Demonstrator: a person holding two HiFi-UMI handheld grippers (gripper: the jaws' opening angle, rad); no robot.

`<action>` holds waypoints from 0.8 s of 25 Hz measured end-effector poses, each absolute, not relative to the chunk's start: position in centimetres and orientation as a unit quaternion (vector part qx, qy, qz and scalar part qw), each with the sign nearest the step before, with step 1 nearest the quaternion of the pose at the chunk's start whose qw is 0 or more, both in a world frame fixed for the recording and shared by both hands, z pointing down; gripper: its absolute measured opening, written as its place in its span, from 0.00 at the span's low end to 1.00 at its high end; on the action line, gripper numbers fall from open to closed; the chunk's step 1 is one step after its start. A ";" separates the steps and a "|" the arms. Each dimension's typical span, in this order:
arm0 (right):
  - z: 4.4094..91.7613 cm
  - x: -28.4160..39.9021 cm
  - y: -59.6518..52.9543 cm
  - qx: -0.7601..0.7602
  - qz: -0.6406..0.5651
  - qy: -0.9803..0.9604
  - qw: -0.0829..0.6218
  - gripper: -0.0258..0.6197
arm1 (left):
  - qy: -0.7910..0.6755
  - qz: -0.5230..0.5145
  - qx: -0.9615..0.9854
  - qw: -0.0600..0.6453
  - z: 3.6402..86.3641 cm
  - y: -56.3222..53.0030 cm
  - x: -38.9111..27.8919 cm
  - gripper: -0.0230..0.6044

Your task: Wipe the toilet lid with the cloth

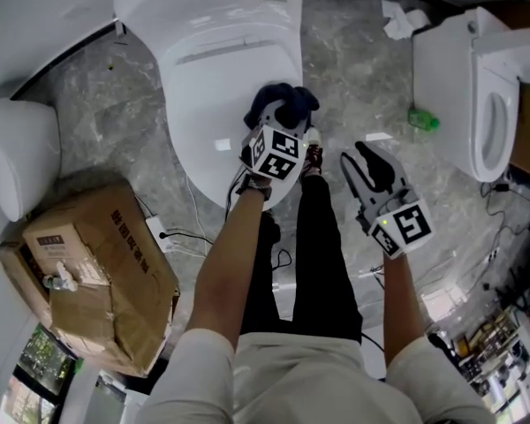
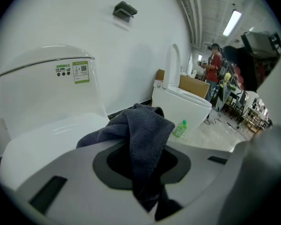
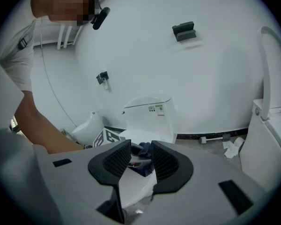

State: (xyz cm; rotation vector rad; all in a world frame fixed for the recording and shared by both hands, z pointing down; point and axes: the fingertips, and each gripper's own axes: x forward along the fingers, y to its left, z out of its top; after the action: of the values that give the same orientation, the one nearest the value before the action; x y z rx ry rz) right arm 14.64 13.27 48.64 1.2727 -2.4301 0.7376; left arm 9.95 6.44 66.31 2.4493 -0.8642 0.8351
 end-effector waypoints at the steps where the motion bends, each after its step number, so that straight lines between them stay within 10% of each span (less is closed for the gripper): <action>1: 48.5 14.3 13.7 0.445 0.256 -0.845 0.147 0.27 | -0.310 0.303 0.879 0.199 66.4 7.1 9.3 0.18; 20: 46.0 6.5 17.0 0.426 0.244 -0.863 0.122 0.27 | -0.470 0.304 0.796 0.231 66.2 9.6 -14.0 0.18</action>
State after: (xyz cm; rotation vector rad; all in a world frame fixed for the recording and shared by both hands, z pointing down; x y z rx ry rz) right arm 6.52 17.00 46.01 1.2436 -2.5180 0.7121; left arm -14.00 9.65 66.19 2.1886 -1.2936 0.8360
